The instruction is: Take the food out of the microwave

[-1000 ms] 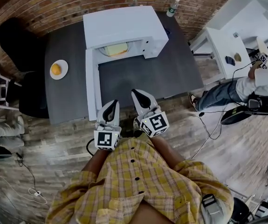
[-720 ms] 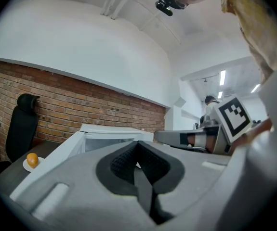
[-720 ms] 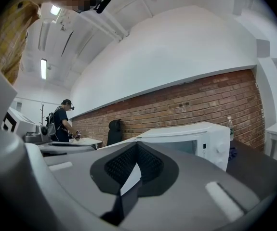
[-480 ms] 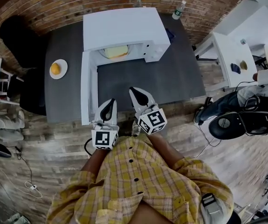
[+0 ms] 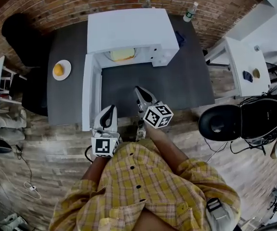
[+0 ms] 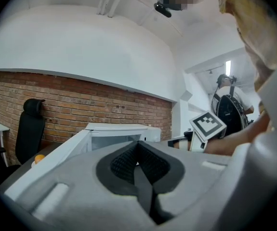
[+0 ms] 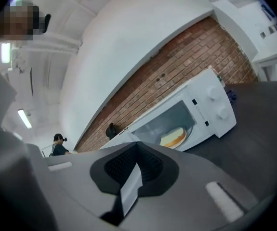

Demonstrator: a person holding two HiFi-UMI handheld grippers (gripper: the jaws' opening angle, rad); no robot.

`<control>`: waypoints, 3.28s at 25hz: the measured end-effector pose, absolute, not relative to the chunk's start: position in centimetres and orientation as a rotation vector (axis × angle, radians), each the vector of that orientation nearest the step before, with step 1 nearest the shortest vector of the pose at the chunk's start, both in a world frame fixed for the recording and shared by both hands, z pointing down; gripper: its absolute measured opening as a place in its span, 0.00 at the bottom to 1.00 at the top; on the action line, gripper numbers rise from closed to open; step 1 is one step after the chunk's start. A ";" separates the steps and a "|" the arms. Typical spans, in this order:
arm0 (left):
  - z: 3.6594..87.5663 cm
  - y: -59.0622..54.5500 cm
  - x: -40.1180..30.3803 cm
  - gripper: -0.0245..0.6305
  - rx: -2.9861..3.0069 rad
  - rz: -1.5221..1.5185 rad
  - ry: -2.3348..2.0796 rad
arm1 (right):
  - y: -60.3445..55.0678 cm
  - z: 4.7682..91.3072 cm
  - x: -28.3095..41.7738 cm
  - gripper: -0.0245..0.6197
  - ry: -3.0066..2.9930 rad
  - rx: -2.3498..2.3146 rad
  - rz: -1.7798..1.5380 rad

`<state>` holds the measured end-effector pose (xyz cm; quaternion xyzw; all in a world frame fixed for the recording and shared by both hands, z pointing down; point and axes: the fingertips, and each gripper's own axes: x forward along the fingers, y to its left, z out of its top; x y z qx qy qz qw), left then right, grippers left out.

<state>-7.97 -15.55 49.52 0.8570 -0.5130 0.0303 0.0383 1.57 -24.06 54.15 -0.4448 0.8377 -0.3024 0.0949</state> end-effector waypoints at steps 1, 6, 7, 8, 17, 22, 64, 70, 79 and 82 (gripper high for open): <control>49.6 -15.7 -8.1 0.04 2.626 0.102 -1.578 | -24.6 54.7 1.7 0.04 2.455 -1.313 -0.940; 49.9 -16.0 -8.6 0.04 2.609 0.110 -1.589 | -26.8 57.0 2.0 0.04 2.334 -1.300 -1.106; 50.0 -16.1 -8.6 0.04 2.605 0.116 -1.591 | -27.2 57.3 2.0 0.04 2.309 -1.290 -1.135; 50.1 -16.1 -8.6 0.04 2.602 0.125 -1.592 | -27.5 57.7 2.0 0.04 2.277 -1.271 -1.173; 50.3 -16.5 -8.1 0.04 2.586 0.126 -1.600 | -31.1 60.2 2.0 0.07 1.972 -1.107 -1.450; 50.2 -16.7 -8.3 0.04 2.572 0.126 -1.619 | -33.1 62.5 2.3 0.12 1.870 -1.087 -1.541; 52.1 -18.2 -10.5 0.04 2.465 0.202 -1.657 | -43.4 71.0 -0.1 0.24 1.457 -1.025 -1.671; 52.0 -18.7 -10.9 0.04 2.437 0.223 -1.673 | -44.3 71.4 -0.6 0.22 1.436 -1.051 -1.677; 52.3 -18.9 -11.1 0.04 2.438 0.223 -1.673 | -44.9 72.3 -0.6 0.14 1.390 -1.098 -1.678; 52.4 -19.0 -11.0 0.04 2.443 0.227 -1.664 | -44.9 72.5 -0.5 0.12 1.382 -1.109 -1.679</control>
